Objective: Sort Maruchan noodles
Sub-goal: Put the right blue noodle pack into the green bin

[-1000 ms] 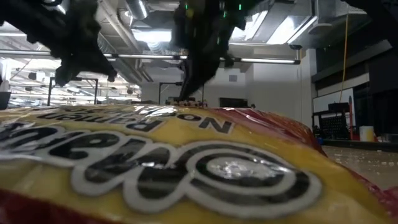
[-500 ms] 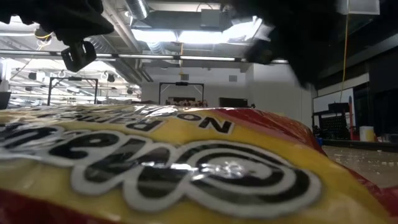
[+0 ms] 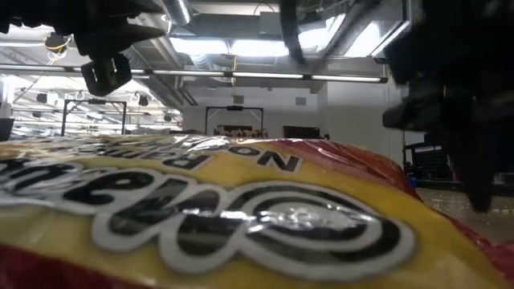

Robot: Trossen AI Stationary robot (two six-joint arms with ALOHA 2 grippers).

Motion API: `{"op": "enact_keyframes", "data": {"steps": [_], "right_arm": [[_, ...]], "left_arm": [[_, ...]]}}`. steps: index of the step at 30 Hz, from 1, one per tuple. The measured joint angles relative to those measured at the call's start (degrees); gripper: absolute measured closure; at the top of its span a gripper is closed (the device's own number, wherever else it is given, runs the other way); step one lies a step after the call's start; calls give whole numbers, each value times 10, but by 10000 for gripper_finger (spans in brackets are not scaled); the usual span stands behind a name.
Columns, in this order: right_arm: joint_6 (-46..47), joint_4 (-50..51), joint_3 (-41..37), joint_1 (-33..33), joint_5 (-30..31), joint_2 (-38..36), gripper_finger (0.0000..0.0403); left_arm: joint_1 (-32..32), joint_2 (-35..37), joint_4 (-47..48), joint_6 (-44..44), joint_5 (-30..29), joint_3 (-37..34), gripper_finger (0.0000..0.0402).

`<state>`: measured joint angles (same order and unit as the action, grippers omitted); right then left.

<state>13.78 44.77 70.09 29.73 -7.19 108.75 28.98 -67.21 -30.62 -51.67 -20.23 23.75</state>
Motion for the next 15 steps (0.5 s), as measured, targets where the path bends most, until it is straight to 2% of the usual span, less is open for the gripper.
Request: {"op": "enact_keyframes", "data": {"steps": [4, 7, 11, 15], "right_arm": [[42, -19, -30, -12, 27, 0, 138], [96, -28, -34, -13, 46, -2, 102], [146, -66, -36, -7, 55, -2, 87], [148, -147, -16, -4, 122, -1, 95]], "left_arm": [[2, -36, 0, 10, -7, 24, 318], [4, -67, 7, 11, 33, 50, 319], [23, -117, 79, 40, 80, 104, 319], [41, -167, 168, 69, 72, 168, 319]]}}
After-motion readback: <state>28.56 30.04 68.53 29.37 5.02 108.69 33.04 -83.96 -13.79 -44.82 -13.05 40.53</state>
